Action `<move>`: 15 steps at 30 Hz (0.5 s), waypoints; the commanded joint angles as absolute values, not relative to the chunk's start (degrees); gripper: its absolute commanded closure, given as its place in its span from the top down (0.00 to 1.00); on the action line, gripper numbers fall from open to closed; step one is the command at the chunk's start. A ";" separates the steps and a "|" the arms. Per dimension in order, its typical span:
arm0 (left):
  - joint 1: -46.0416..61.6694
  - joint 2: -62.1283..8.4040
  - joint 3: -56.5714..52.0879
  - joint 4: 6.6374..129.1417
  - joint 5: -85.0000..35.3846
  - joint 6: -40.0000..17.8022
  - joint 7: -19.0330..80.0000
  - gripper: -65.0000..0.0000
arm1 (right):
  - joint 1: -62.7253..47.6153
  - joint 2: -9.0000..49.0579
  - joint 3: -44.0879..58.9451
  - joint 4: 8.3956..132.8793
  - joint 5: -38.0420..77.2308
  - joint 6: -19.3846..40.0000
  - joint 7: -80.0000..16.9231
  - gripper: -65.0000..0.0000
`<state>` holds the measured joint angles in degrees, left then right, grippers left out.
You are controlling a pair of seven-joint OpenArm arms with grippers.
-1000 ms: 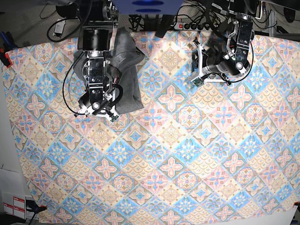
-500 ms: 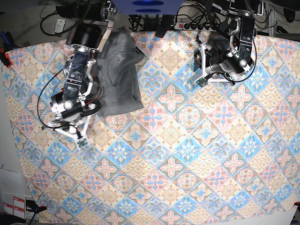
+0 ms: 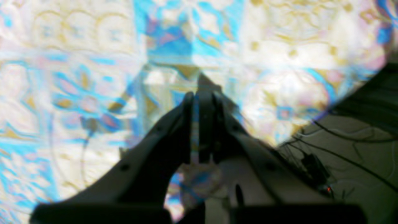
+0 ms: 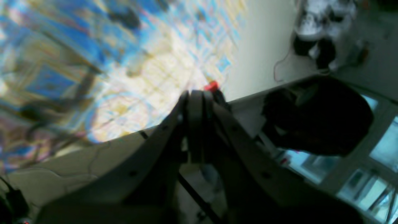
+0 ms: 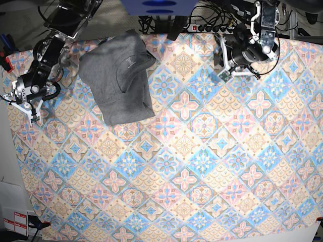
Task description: Fold the T-shirt properly
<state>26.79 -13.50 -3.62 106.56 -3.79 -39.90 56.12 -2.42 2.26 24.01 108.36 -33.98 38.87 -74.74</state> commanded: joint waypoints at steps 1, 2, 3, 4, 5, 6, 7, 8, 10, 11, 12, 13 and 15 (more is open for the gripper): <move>27.56 -14.02 -4.18 107.56 -3.47 -40.00 54.64 0.05 | -3.38 2.51 25.19 109.41 -33.89 39.34 -74.59 0.00; 28.53 -14.02 -4.18 107.56 -2.95 -40.00 53.76 0.05 | -4.44 2.51 26.15 109.41 -33.89 39.34 -73.71 0.00; 29.41 -14.02 -4.26 107.56 -2.51 -40.00 52.88 0.05 | -5.58 2.51 27.38 109.41 -33.98 39.34 -72.66 0.00; 30.37 -14.02 -4.26 107.56 -2.15 -40.00 51.82 0.05 | -6.73 2.51 28.97 109.41 -33.98 39.34 -71.52 0.00; 31.43 -14.02 -4.44 107.56 -1.89 -40.00 50.51 0.05 | -7.78 2.42 30.29 109.41 -33.98 39.34 -70.81 0.00; 32.84 -14.02 -5.32 107.56 -1.89 -40.00 49.01 0.05 | -8.57 2.42 31.69 109.41 -33.98 39.34 -70.29 0.00; 33.89 -13.76 -6.11 107.56 -1.89 -40.00 47.52 0.05 | -9.45 2.33 32.92 109.41 -33.98 39.34 -69.85 0.00; 34.86 -13.14 -6.81 107.56 -1.89 -40.00 46.02 0.05 | -10.15 2.33 34.07 109.41 -33.98 39.34 -69.85 0.00; 36.53 -12.53 -8.48 107.47 -1.71 -40.00 43.30 0.05 | -11.91 2.33 35.82 109.23 -33.98 39.34 -69.85 0.00; 37.23 -12.44 -8.92 107.47 -1.71 -40.00 42.42 0.05 | -12.62 2.33 36.70 109.23 -33.98 39.34 -69.58 0.00; 37.93 -12.35 -9.10 107.47 -1.71 -40.00 41.63 0.05 | -13.32 2.33 37.58 109.23 -33.98 39.34 -69.05 0.00; 38.55 -12.26 -9.01 107.47 -1.71 -40.00 41.10 0.05 | -14.11 2.33 38.29 109.23 -33.98 39.34 -68.44 0.00; 39.25 -11.38 -9.36 107.38 -1.71 -40.00 40.84 0.05 | -15.69 2.15 39.08 109.23 -33.98 39.34 -67.12 0.00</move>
<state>38.65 -11.38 -9.17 106.61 -1.13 -39.72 41.69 -15.92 1.34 38.89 108.31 -33.28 39.64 -67.48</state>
